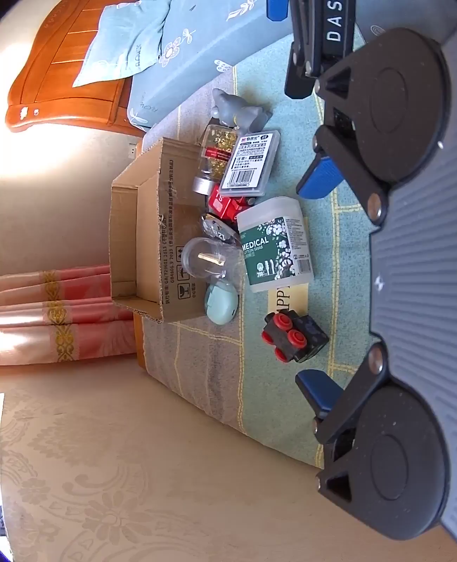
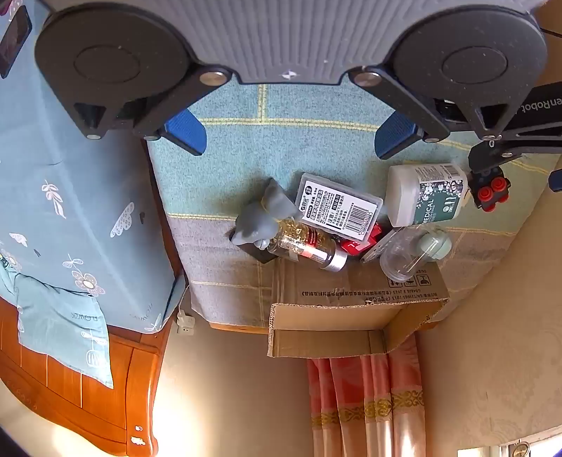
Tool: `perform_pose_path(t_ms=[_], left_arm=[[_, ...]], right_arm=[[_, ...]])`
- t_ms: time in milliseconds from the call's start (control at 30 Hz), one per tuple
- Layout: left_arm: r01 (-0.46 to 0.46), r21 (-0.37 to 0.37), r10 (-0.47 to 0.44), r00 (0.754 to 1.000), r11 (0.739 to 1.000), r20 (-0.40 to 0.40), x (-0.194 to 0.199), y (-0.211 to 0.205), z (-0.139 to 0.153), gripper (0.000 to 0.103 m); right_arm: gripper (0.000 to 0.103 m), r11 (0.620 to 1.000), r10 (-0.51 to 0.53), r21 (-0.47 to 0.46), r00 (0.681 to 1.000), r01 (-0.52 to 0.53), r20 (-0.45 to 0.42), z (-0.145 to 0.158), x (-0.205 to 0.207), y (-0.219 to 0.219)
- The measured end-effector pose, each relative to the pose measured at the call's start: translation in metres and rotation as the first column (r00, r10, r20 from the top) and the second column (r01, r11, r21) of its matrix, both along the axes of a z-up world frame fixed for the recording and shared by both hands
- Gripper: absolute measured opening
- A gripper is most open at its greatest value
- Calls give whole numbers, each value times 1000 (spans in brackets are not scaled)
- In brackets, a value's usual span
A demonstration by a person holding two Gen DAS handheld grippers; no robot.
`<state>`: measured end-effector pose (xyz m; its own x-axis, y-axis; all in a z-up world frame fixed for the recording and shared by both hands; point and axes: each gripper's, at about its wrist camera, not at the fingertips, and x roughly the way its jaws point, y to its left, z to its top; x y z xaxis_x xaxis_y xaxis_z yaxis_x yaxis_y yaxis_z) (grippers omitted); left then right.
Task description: Organize rigid objects
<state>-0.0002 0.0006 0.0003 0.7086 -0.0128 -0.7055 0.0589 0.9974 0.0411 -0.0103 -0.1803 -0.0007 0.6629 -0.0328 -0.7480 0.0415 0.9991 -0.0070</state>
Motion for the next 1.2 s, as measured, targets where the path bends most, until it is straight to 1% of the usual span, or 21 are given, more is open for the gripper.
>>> perform_pose_path(t_ms=[233, 533, 567, 1200], left_arm=[[1, 7, -1, 1000, 1000, 4, -3, 4, 1, 103], [-1, 4, 1, 1000, 1000, -4, -1, 0, -1, 102], [-1, 4, 2, 1000, 1000, -4, -1, 0, -1, 102], [-8, 2, 8, 1000, 1000, -3, -5, 3, 1, 102]], right_arm=[[103, 1000, 4, -2, 1000, -4, -1, -3, 0, -1], [103, 1000, 4, 1, 1000, -4, 5, 7, -1, -3], [103, 1000, 8, -8, 1000, -8, 9, 2, -2, 2], [103, 1000, 13, -14, 1000, -12, 20, 5, -3, 3]])
